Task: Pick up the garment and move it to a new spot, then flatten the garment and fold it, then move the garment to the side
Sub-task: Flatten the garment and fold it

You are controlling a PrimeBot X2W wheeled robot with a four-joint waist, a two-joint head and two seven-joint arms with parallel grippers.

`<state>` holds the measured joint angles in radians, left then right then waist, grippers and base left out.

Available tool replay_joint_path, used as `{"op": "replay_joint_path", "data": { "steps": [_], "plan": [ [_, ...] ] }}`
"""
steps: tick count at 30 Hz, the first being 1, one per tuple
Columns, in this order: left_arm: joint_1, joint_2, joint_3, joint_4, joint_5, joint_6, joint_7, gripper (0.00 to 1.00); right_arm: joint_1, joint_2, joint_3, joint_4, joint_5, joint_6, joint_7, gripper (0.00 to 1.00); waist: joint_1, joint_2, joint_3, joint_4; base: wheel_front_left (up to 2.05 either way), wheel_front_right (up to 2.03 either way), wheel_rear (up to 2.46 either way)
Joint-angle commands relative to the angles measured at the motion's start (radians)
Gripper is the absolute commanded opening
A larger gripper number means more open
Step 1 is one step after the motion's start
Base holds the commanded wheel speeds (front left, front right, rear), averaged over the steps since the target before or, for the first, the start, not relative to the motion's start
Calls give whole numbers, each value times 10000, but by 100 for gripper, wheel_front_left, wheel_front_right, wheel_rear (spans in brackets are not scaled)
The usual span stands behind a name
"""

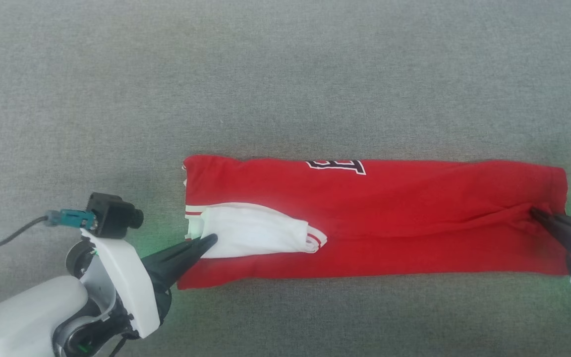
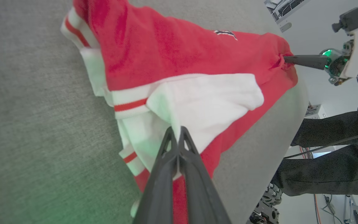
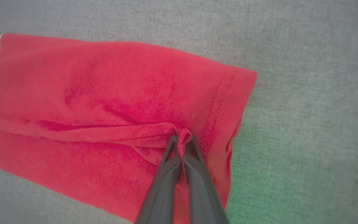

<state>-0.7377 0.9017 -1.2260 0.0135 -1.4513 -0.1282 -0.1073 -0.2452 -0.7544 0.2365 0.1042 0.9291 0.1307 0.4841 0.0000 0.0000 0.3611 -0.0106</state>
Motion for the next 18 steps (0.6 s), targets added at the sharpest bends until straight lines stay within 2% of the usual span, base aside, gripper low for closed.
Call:
{"op": "replay_joint_path", "data": {
  "steps": [1,2,3,4,5,6,11,14,18],
  "plan": [
    [-88,-130,-106,365,374,-28,-90,1,-217,130,26,51,-133,0,-51,9,0,0,31,-43,0,0,0],
    [-117,-199,-145,584,624,-28,-202,14,-244,211,23,74,-172,0,-110,28,0,0,26,-59,0,0,0],
    [-117,-199,-145,584,624,-28,-202,14,-244,211,23,74,-172,0,-110,28,0,0,26,-59,0,0,0],
    [-91,-293,-168,766,720,-28,-381,44,-255,289,-23,80,-126,0,-160,71,0,0,9,-70,0,0,0],
    [-13,-420,-190,854,708,-28,-577,78,-240,352,-93,80,-44,0,-176,100,0,0,-18,-78,0,0,0],
    [60,-486,-200,931,712,-28,-751,100,-185,353,-151,40,22,0,-138,100,0,0,-51,-76,0,0,0],
    [458,-619,33,1088,719,-29,-1415,100,263,205,-764,-368,574,0,-61,100,0,0,-281,49,0,0,0],
    [1066,-828,986,1046,654,-29,-1585,100,676,118,-1525,-429,879,0,131,100,0,0,-452,277,0,0,0],
    [2200,-1531,2884,1282,1318,-29,-1578,100,923,305,-2097,7,817,0,484,100,0,0,-549,654,0,0,0]
  ]
}}
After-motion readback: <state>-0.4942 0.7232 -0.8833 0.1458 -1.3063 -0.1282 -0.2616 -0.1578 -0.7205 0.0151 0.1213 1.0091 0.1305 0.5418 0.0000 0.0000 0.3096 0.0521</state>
